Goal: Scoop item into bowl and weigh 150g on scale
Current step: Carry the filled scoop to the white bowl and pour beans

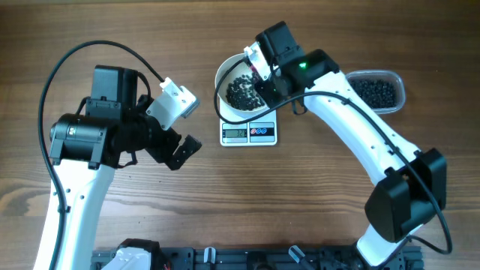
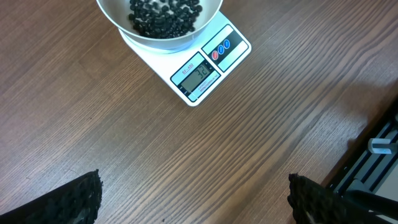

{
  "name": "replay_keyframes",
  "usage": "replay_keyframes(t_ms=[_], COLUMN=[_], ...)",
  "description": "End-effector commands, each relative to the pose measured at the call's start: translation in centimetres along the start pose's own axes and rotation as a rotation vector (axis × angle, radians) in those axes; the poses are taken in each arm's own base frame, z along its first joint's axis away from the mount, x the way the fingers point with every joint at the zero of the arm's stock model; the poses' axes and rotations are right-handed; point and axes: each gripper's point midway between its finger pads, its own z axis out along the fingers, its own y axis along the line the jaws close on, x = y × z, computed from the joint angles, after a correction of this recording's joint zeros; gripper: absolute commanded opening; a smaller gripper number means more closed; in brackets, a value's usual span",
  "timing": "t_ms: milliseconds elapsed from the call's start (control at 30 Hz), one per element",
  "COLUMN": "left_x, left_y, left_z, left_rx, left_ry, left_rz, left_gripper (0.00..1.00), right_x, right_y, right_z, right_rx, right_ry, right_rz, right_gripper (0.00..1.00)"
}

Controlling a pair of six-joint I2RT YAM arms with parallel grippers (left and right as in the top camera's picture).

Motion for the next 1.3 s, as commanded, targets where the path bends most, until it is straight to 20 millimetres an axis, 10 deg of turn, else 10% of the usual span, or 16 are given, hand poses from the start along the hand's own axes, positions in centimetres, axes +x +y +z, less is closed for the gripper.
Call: replay_keyframes(t_ms=[0, 433, 600, 867, 1033, 1267], left_x=[0.1, 0.1, 0.1, 0.1, 0.1, 0.1], left_y=[0.0, 0.0, 0.0, 0.0, 0.0, 0.0], left_z=[-0.1, -0.1, -0.1, -0.1, -0.1, -0.1], left_rx=[-0.006, -0.006, -0.006, -0.006, -0.006, -0.006], left_ry=[-0.002, -0.002, -0.002, -0.002, -0.002, -0.002], left_rz=[0.016, 0.016, 0.016, 0.016, 0.016, 0.015], left_gripper=[1.0, 1.0, 1.0, 1.0, 1.0, 1.0], right_x=[-1.9, -3.5, -4.7, 11.5, 16.8, 18.7], right_y=[0.7, -0.4, -5.1, -12.6, -16.1, -17.8], right_z=[-2.7, -4.6, -11.5, -14.9, -12.1, -0.9], right_rx=[-0.061, -0.018, 0.027, 0.148, 0.296, 0.333], right_ry=[-0.088, -0.142, -0.252, 0.174, 0.354, 0.507], right_rz=[0.006, 0.076, 0.242, 0.576, 0.63, 0.666], right_gripper=[0.04, 0.04, 0.04, 0.04, 0.04, 0.04])
